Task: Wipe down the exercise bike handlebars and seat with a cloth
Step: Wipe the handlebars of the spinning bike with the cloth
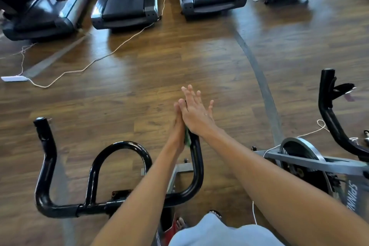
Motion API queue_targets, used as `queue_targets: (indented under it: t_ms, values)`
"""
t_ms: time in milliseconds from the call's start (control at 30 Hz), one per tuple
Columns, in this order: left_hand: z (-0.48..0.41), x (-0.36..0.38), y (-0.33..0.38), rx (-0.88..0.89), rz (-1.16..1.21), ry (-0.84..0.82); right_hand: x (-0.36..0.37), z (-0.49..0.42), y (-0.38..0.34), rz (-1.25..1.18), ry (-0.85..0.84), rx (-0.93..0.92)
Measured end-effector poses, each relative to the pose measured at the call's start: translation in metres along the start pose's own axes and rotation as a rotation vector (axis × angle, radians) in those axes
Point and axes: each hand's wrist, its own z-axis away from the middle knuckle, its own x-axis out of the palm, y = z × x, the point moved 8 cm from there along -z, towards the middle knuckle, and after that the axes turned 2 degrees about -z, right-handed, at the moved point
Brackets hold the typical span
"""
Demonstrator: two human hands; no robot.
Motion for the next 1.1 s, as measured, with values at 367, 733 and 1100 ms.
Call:
queue_targets:
  t_ms: [367, 733, 1100]
  values:
    - [0.085, -0.021, -0.068, -0.114, -0.968, 0.244, -0.006, 0.003, -0.004, -0.281, 0.052, -0.055]
    - [0.136, -0.040, -0.063, 0.579, -1.750, -0.156, -0.009, 0.008, -0.005, -0.289, 0.114, -0.020]
    - [0.143, -0.125, -0.003, 0.008, 0.447, 0.143, 0.022, 0.108, -0.036, -0.707, 0.201, -0.277]
